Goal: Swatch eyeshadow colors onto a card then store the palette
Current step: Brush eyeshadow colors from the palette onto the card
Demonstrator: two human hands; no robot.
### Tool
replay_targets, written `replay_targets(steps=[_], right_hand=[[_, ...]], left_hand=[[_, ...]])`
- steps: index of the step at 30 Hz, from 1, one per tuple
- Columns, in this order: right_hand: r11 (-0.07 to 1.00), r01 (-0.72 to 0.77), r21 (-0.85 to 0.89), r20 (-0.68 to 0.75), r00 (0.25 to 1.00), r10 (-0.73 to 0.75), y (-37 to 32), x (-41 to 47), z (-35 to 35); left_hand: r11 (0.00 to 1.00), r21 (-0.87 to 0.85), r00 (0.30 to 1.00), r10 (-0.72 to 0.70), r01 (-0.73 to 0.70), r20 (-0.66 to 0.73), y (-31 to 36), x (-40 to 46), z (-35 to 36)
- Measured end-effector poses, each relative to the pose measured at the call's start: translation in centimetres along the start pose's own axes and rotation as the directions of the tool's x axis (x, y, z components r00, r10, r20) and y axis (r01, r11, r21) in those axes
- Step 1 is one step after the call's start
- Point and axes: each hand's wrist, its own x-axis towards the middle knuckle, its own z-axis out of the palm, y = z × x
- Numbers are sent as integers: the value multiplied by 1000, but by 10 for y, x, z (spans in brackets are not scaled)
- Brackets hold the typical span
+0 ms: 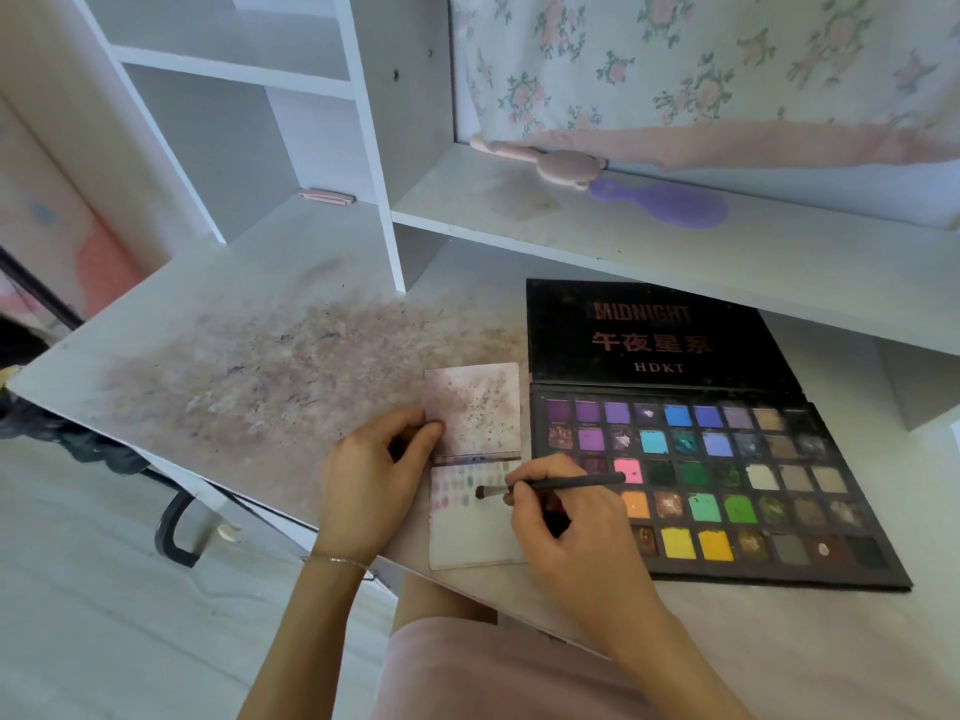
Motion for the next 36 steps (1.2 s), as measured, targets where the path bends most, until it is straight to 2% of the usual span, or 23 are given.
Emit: replay_targets(steps=[12,36], right_hand=[[998,-30,-50,40,999,32,0,1,2],[997,-1,-78,24,1000,3,4,1,3]], left_hand=[[1000,7,1000,-7,7,-7,0,1,1],[1000,-2,1000,-20,20,-13,2,0,0]])
